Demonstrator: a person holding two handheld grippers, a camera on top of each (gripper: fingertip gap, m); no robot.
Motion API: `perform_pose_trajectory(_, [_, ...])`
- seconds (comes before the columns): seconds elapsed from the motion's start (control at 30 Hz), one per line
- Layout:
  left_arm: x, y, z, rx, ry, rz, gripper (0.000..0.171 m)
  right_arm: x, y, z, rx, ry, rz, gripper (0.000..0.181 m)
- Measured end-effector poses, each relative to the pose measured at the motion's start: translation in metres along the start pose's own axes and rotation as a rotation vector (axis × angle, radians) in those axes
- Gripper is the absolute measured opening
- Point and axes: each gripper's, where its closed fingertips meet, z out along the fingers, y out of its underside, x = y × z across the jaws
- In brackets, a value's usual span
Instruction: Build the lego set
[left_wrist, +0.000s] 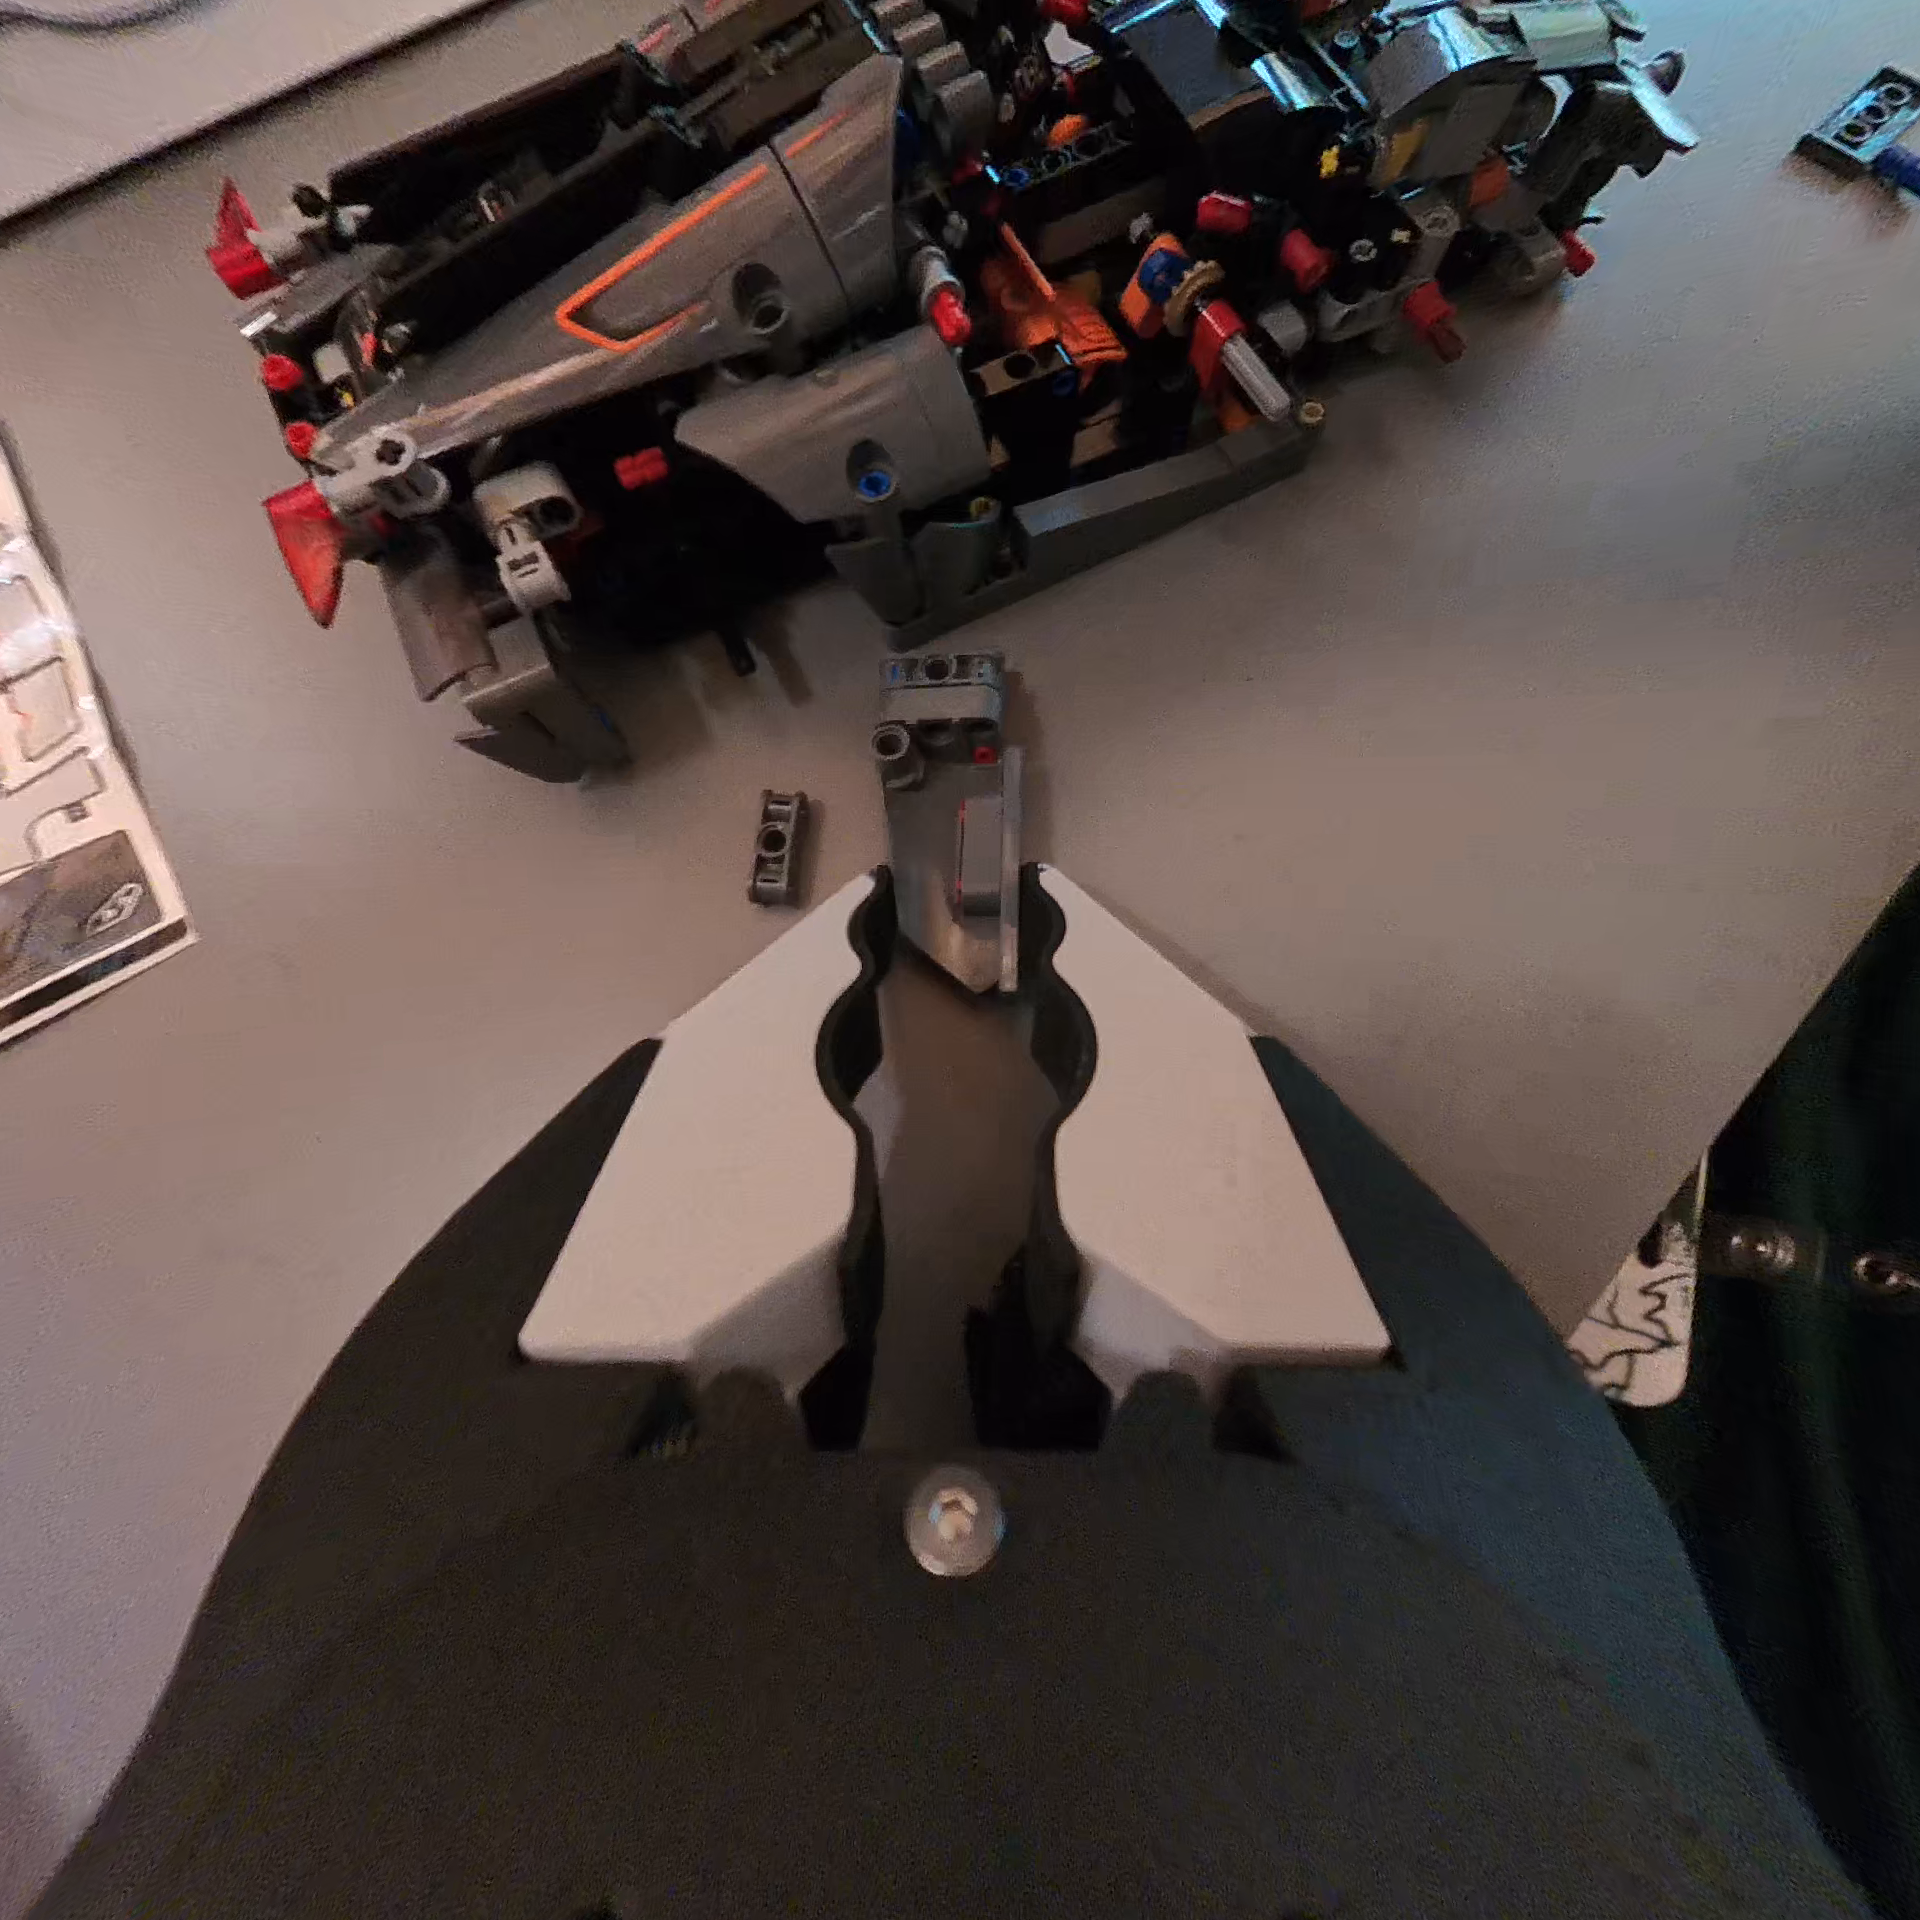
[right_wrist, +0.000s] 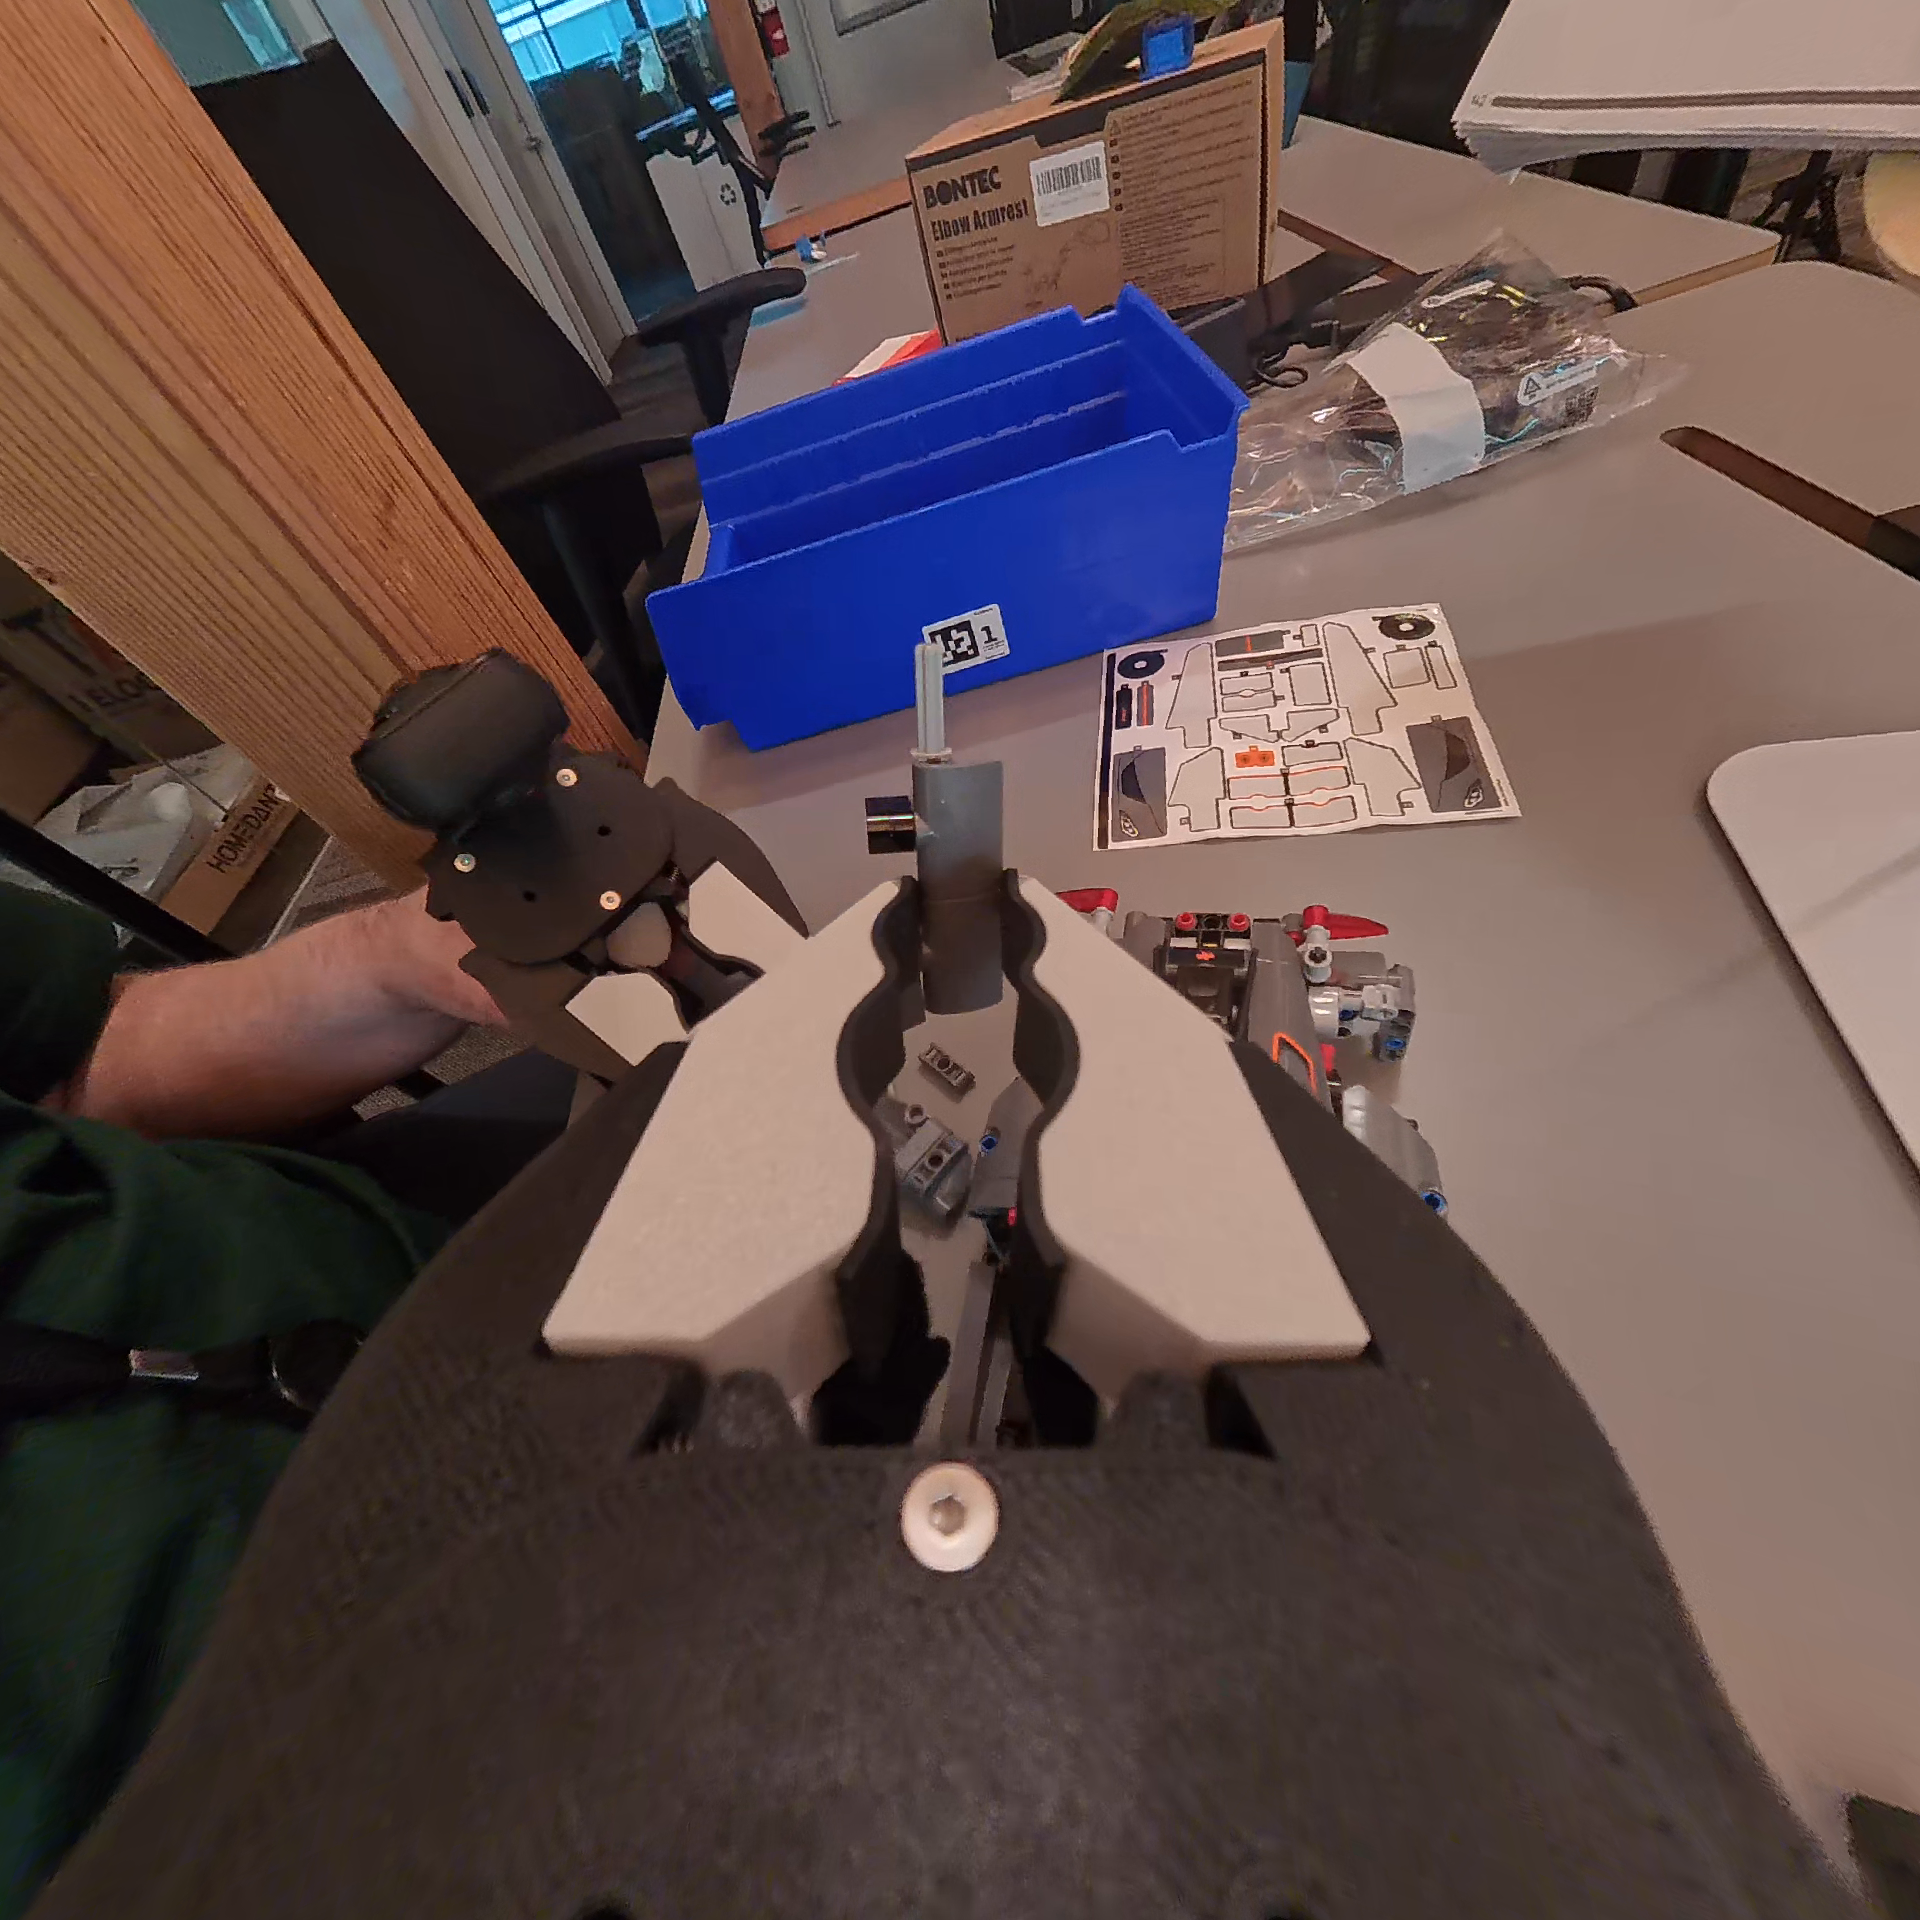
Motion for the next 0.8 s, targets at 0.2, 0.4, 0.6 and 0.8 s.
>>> perform_pose_trajectory(0.2, [-0.022,0.013,-0.033,-0.037,-0.158,0.123,0.022,-0.001,-0.001,-0.002,0.023,-0.02,-0.011,0.013])
perform_pose_trajectory(0.4, [-0.046,0.052,-0.057,-0.112,-0.258,0.012,0.022,-0.005,0.004,0.003,0.007,-0.045,-0.021,0.013])
perform_pose_trajectory(0.6, [-0.041,0.062,-0.06,-0.086,-0.274,-0.144,0.023,-0.011,0.011,0.007,-0.03,-0.066,-0.03,0.013])
perform_pose_trajectory(0.8, [-0.018,0.06,-0.065,-0.031,-0.191,-0.181,0.041,-0.014,0.013,0.01,-0.039,-0.077,-0.035,0.013])
